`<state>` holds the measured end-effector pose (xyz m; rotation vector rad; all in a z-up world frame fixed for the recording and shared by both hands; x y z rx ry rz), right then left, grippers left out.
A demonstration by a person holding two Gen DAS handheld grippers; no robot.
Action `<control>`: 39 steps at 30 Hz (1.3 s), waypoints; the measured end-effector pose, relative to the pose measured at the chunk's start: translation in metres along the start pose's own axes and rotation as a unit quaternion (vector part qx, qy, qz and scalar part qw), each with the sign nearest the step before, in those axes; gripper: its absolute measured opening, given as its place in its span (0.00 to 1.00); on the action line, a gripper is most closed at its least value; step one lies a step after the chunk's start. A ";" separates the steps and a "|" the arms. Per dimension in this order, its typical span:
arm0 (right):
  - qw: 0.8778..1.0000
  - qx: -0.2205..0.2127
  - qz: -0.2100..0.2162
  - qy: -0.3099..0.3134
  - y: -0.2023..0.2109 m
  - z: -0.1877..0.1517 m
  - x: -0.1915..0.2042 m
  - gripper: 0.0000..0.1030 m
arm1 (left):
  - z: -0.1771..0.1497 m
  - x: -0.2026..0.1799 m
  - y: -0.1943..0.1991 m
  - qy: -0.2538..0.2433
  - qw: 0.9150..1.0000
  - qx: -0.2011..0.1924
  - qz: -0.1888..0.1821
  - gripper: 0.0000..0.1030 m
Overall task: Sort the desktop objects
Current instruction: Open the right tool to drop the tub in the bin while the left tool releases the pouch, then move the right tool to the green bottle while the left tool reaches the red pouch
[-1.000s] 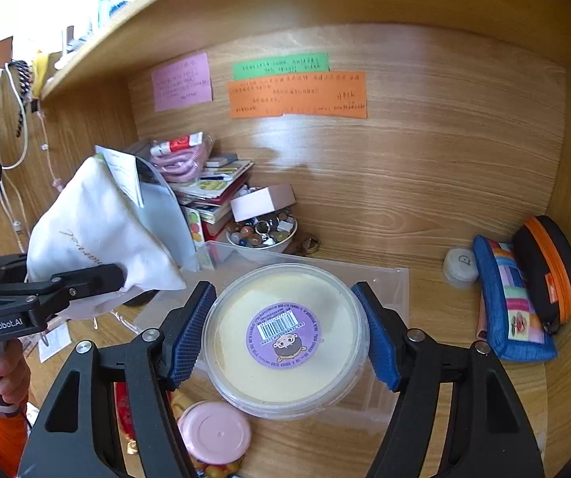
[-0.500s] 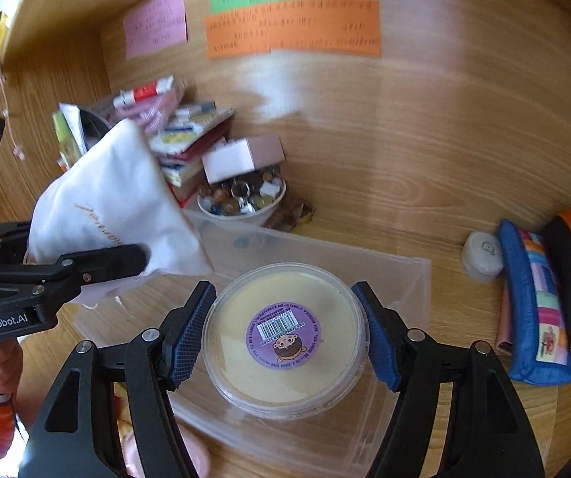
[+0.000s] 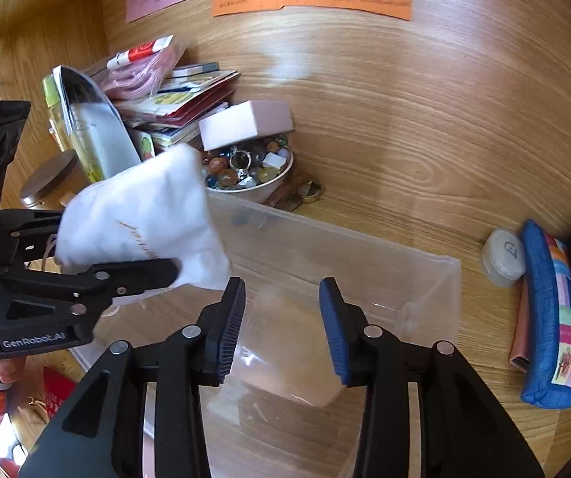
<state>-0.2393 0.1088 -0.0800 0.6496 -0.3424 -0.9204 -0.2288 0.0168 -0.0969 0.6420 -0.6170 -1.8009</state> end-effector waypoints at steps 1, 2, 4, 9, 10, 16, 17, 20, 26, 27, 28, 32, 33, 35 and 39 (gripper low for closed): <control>1.000 0.000 -0.008 0.009 -0.001 -0.001 0.002 0.36 | -0.001 0.001 -0.001 0.000 1.000 0.003 0.002 0.31; 1.000 -0.001 -0.012 0.014 -0.001 -0.001 0.002 0.37 | -0.003 0.002 -0.003 0.000 1.000 0.007 0.006 0.31; 1.000 0.000 -0.012 0.019 0.000 -0.001 0.002 0.43 | -0.001 0.003 -0.010 0.002 1.000 0.012 0.012 0.31; 0.999 -0.019 -0.021 0.022 0.011 0.005 -0.003 0.65 | -0.003 0.010 -0.010 0.008 1.000 0.015 0.024 0.37; 0.999 -0.022 -0.020 0.022 0.014 0.006 -0.003 0.65 | -0.002 0.010 -0.009 0.009 1.000 0.013 0.023 0.38; 0.999 -0.036 -0.027 0.024 0.029 0.012 -0.001 0.68 | -0.001 0.007 0.004 -0.009 0.999 -0.002 0.037 0.64; 0.999 -0.039 -0.026 0.022 0.032 0.012 -0.001 0.68 | -0.001 0.005 0.007 -0.014 0.999 -0.004 0.040 0.64; 0.998 -0.046 -0.032 0.021 0.043 0.011 0.001 0.69 | 0.001 0.003 0.014 -0.019 0.999 -0.008 0.043 0.67; 0.996 -0.069 -0.045 0.016 0.070 0.006 0.004 0.79 | 0.002 -0.005 0.033 -0.032 0.997 -0.029 0.060 0.78; 0.996 -0.072 -0.046 0.016 0.075 0.005 0.005 0.79 | 0.002 -0.006 0.034 -0.033 0.997 -0.031 0.062 0.82; 0.996 -0.074 -0.045 0.015 0.079 0.003 0.005 0.79 | 0.001 -0.007 0.039 -0.035 0.997 -0.035 0.064 0.84; 0.995 -0.082 -0.047 0.015 0.095 -0.003 0.010 0.79 | -0.001 -0.012 0.058 -0.045 0.995 -0.051 0.076 0.88; 0.995 -0.083 -0.046 0.015 0.097 -0.004 0.011 0.79 | -0.001 -0.013 0.062 -0.046 0.994 -0.054 0.078 0.88; 0.995 -0.088 -0.043 0.014 0.104 -0.007 0.013 0.79 | -0.003 -0.015 0.069 -0.048 0.994 -0.059 0.083 0.89; 0.995 -0.095 -0.039 0.012 0.115 -0.013 0.019 0.80 | -0.008 -0.021 0.082 -0.050 0.993 -0.067 0.088 0.90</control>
Point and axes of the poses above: each gripper's, at about its wrist camera, not at the fingertips, and y roughly against the way its jaws point, x to its left, z to its top, the point moved 6 cm from there along -y, roughly the way its jaws point, and after that the axes turned 6 degrees about -x, right-handed, at the moved point
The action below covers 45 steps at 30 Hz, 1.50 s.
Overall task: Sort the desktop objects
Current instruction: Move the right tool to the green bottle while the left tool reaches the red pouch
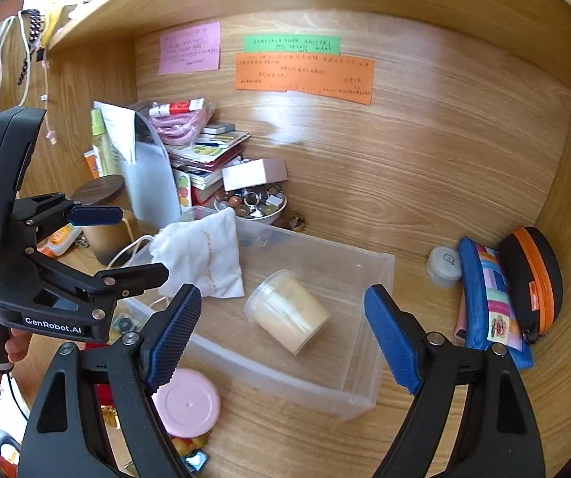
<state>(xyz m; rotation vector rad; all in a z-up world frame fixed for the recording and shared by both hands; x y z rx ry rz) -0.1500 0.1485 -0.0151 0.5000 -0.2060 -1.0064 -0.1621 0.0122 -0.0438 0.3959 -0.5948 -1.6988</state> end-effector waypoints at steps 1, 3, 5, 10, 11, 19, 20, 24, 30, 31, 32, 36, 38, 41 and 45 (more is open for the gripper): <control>1.000 -0.002 0.001 -0.001 0.003 -0.001 0.001 0.80 | -0.001 0.000 0.004 0.000 1.000 -0.002 0.002 0.90; 1.000 -0.005 0.002 -0.002 0.009 -0.004 0.004 0.80 | -0.004 -0.002 0.011 0.000 1.000 -0.006 0.005 0.90; 1.000 -0.007 0.004 -0.002 0.014 -0.006 0.006 0.80 | -0.006 -0.004 0.019 0.000 1.000 -0.009 0.007 0.90; 1.000 -0.015 0.009 -0.004 0.029 -0.012 0.012 0.80 | -0.012 -0.006 0.036 0.000 1.000 -0.020 0.013 0.90; 1.000 -0.017 0.010 -0.005 0.032 -0.013 0.013 0.81 | -0.014 -0.006 0.040 0.001 1.000 -0.022 0.014 0.92; 1.000 -0.025 0.015 -0.012 0.055 -0.029 0.023 0.84 | -0.027 -0.001 0.069 0.014 0.999 -0.040 0.017 0.96; 0.999 -0.025 0.015 -0.012 0.057 -0.031 0.025 0.84 | -0.030 0.000 0.071 0.016 0.999 -0.041 0.017 0.96; 0.999 -0.023 0.018 -0.016 0.064 -0.042 0.028 0.84 | -0.043 0.003 0.079 0.019 0.999 -0.040 0.017 0.96; 1.000 -0.007 0.025 -0.018 0.065 -0.064 0.035 0.84 | -0.068 0.004 0.077 0.024 0.999 -0.020 0.014 0.97; 0.999 -0.002 0.027 -0.018 0.064 -0.069 0.037 0.85 | -0.073 0.003 0.076 0.026 0.999 -0.015 0.012 0.97; 0.999 0.002 0.030 -0.018 0.063 -0.073 0.038 0.84 | -0.080 0.003 0.074 0.030 0.999 -0.008 0.009 0.97; 0.999 0.020 0.037 -0.020 0.058 -0.090 0.043 0.85 | -0.099 -0.002 0.066 0.043 0.999 0.014 -0.002 0.97; 0.998 0.030 0.045 -0.019 0.054 -0.100 0.049 0.84 | -0.108 -0.004 0.062 0.048 0.999 0.023 -0.007 0.97; 0.998 0.042 0.051 -0.013 0.049 -0.113 0.055 0.84 | -0.121 -0.011 0.056 0.056 0.997 0.039 -0.019 0.97; 0.997 0.059 0.054 -0.006 0.040 -0.128 0.060 0.84 | -0.133 -0.019 0.046 0.062 0.996 0.059 -0.031 0.97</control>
Point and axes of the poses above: each gripper's, at about its wrist camera, not at the fingertips, and y roughly against the way its jaws point, x to its left, z to its top, the point moved 6 cm from there along -y, roughly the way its jaws point, and after that the axes turned 6 degrees about -x, right-handed, at the moved point
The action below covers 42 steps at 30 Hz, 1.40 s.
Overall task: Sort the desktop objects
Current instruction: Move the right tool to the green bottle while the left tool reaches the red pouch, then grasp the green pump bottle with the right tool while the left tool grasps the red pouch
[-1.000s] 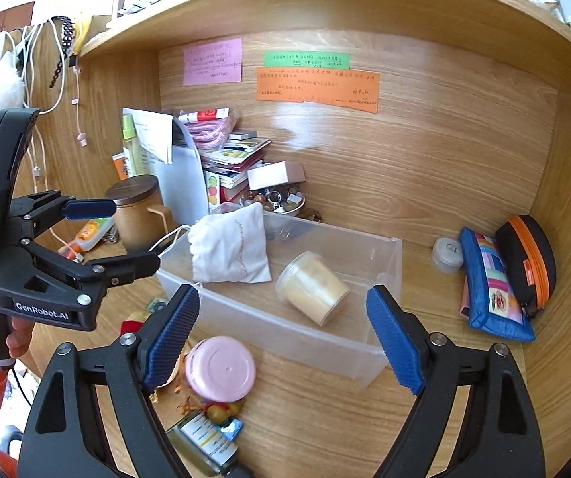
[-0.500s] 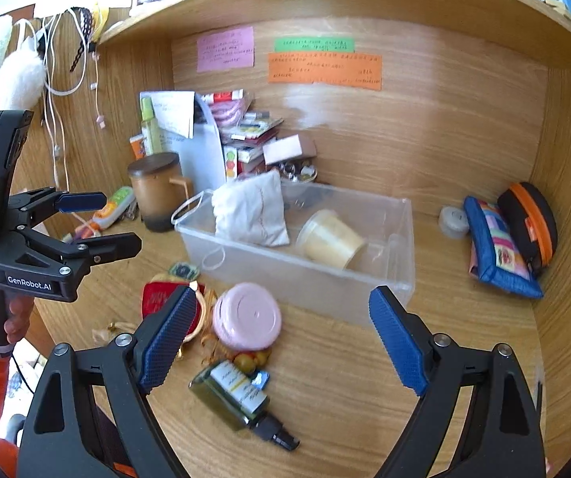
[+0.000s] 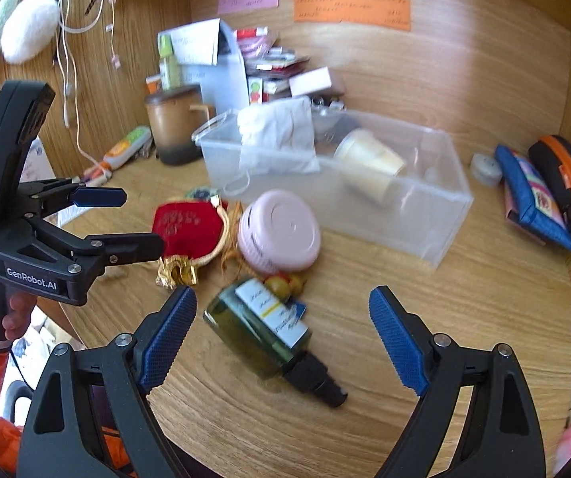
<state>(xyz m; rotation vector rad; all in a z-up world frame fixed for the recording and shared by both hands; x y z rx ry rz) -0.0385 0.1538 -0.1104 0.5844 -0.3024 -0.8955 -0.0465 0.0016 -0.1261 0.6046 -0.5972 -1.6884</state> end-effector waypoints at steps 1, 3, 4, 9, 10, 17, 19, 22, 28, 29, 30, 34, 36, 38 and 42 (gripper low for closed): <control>1.000 0.005 0.000 0.002 -0.003 -0.003 0.001 0.84 | -0.003 -0.002 -0.004 0.004 1.000 0.007 -0.004 0.97; 1.000 0.013 0.002 0.005 -0.010 -0.009 0.002 0.84 | -0.008 -0.003 -0.013 0.011 1.000 0.022 -0.012 0.97; 1.000 0.016 0.003 0.005 -0.013 -0.012 0.002 0.84 | -0.010 -0.003 -0.017 0.013 0.999 0.029 -0.015 0.97; 1.000 0.027 0.006 0.003 -0.025 -0.019 0.000 0.82 | -0.015 -0.004 -0.031 0.030 0.998 0.049 -0.018 0.96; 1.000 0.027 0.007 0.002 -0.027 -0.020 -0.001 0.82 | -0.014 -0.004 -0.032 0.031 0.998 0.051 -0.018 0.96; 0.999 0.032 0.030 -0.004 -0.034 -0.019 0.002 0.51 | -0.009 -0.007 -0.039 0.033 0.998 0.048 -0.009 0.96; 0.999 0.035 0.036 -0.004 -0.036 -0.020 0.004 0.39 | -0.009 -0.005 -0.039 0.034 0.998 0.043 -0.009 0.94; 0.999 0.033 0.041 -0.008 -0.036 -0.019 0.004 0.37 | -0.008 -0.005 -0.039 0.029 0.999 0.035 -0.001 0.87; 0.999 0.013 0.050 -0.010 -0.029 -0.012 0.005 0.37 | -0.010 0.002 -0.035 0.004 1.000 0.018 0.024 0.55; 0.999 0.011 0.050 -0.011 -0.028 -0.010 0.005 0.37 | -0.010 0.005 -0.033 0.008 1.000 0.017 0.024 0.45; 0.999 0.008 0.051 -0.012 -0.027 -0.009 0.005 0.37 | -0.010 0.008 -0.032 0.013 1.000 0.017 0.020 0.36; 0.998 -0.001 0.052 -0.018 -0.022 -0.002 0.003 0.37 | -0.010 0.023 -0.028 0.042 0.999 0.017 0.007 0.29; 0.999 -0.004 0.047 -0.019 -0.020 0.000 0.002 0.37 | -0.010 0.027 -0.025 0.046 0.999 0.011 0.012 0.28; 0.999 -0.006 0.046 -0.023 -0.017 0.001 0.000 0.37 | -0.009 0.031 -0.018 0.052 0.999 0.000 0.008 0.27; 0.999 -0.012 0.039 -0.032 -0.014 0.006 -0.007 0.37 | -0.003 0.034 0.002 0.046 0.999 -0.023 0.010 0.27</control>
Point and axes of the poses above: each gripper's, at about its wrist camera, not at the fingertips, and y roughly against the way its jaws point, x to its left, z to its top, the point moved 6 cm from there along -y, roughly the way its jaws point, and after that the axes turned 6 degrees about -x, right-handed, at the moved point
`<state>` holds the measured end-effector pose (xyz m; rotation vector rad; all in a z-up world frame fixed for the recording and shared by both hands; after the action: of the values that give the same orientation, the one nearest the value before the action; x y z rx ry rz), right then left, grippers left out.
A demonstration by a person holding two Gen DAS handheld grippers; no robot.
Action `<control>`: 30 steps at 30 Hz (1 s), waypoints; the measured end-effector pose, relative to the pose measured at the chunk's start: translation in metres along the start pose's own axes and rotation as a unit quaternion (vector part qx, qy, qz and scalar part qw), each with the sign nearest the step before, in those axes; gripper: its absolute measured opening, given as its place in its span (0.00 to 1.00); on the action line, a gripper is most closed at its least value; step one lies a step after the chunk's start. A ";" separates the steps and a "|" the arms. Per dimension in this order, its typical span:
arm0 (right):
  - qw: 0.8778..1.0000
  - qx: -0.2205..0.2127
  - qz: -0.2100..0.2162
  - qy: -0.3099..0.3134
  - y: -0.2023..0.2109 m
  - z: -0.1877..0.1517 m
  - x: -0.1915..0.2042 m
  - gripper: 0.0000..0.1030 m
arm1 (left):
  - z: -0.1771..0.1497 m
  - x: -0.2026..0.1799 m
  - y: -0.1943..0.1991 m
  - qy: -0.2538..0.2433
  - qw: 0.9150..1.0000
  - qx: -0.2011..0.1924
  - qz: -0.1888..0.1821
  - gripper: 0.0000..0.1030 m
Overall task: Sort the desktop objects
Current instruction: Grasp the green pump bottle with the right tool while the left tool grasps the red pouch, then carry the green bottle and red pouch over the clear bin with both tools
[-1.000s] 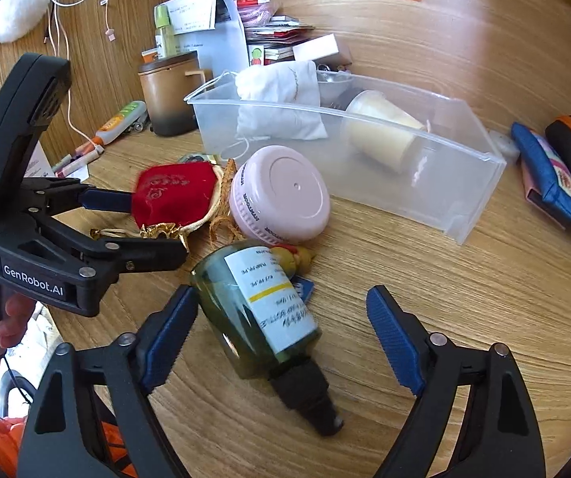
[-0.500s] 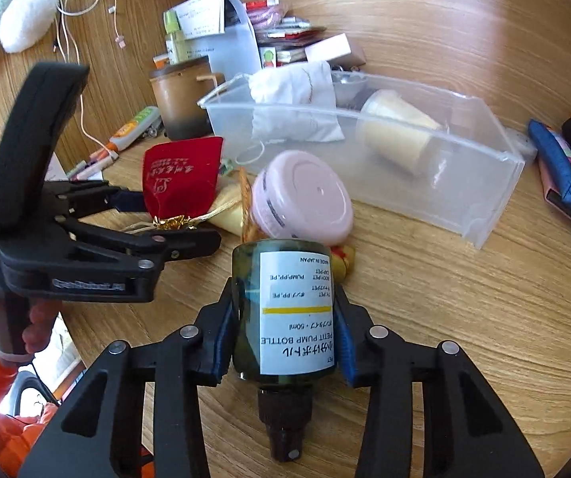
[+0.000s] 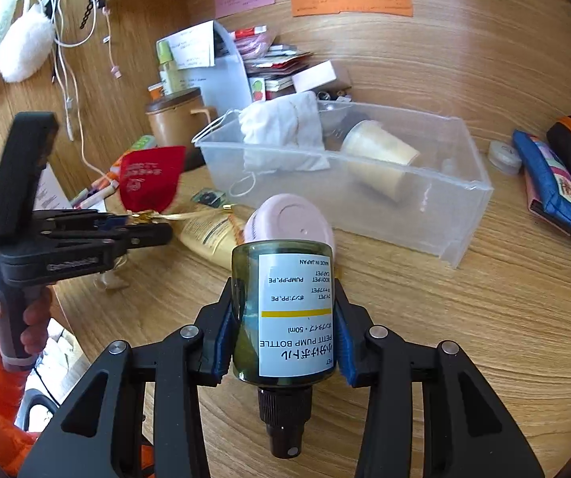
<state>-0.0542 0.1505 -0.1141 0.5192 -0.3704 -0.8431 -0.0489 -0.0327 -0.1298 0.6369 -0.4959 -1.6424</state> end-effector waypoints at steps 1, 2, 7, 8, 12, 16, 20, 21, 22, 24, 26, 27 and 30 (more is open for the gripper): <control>1.000 -0.001 -0.001 -0.002 0.001 0.002 -0.001 0.37 | 0.004 0.000 0.001 -0.001 1.000 -0.004 0.001 0.27; 1.000 -0.004 -0.003 -0.003 0.002 0.004 -0.002 0.37 | 0.007 0.000 0.006 -0.003 1.000 -0.010 -0.001 0.27; 1.000 -0.016 -0.011 0.000 0.008 0.015 -0.004 0.37 | 0.018 0.002 0.020 -0.001 1.000 -0.031 -0.005 0.27; 1.000 -0.019 -0.011 0.000 0.010 0.017 -0.005 0.37 | 0.020 0.003 0.023 -0.002 0.999 -0.036 -0.003 0.27; 0.999 -0.030 -0.017 0.006 0.014 0.027 -0.005 0.37 | 0.026 0.004 0.032 -0.003 0.999 -0.048 -0.002 0.27; 0.999 -0.041 -0.021 0.008 0.019 0.038 -0.009 0.37 | 0.035 0.003 0.041 -0.004 0.998 -0.064 -0.003 0.27; 0.998 -0.050 -0.028 0.014 0.023 0.049 -0.011 0.37 | 0.049 0.004 0.047 0.000 0.997 -0.081 -0.005 0.27; 0.998 -0.052 -0.030 0.015 0.023 0.051 -0.012 0.37 | 0.052 0.004 0.048 0.001 0.996 -0.084 -0.006 0.27; 0.998 -0.055 -0.031 0.016 0.024 0.055 -0.013 0.37 | 0.055 0.004 0.050 0.000 0.996 -0.087 -0.007 0.27; 0.997 -0.060 -0.035 0.017 0.025 0.061 -0.016 0.37 | 0.061 0.003 0.051 -0.002 0.996 -0.094 -0.006 0.27; 0.997 -0.062 -0.038 0.019 0.025 0.067 -0.018 0.37 | 0.069 0.000 0.053 -0.006 0.995 -0.099 -0.009 0.27; 0.997 -0.064 -0.041 0.020 0.024 0.069 -0.019 0.37 | 0.072 -0.001 0.052 -0.008 0.995 -0.101 -0.010 0.27; 0.997 -0.067 -0.042 0.023 0.023 0.078 -0.023 0.37 | 0.080 -0.004 0.051 -0.013 0.994 -0.106 -0.013 0.27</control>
<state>-0.0939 0.1586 -0.0399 0.4317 -0.2488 -0.9291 -0.0626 -0.0392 -0.0361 0.4666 -0.3278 -1.7016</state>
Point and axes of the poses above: each gripper's, at about its wrist camera, not at the fingertips, and y roughly against the way its jaws point, x to its left, z to its top, the point moved 6 cm from there along -y, roughly the way its jaws point, and after that the axes turned 6 degrees about -x, right-handed, at the moved point
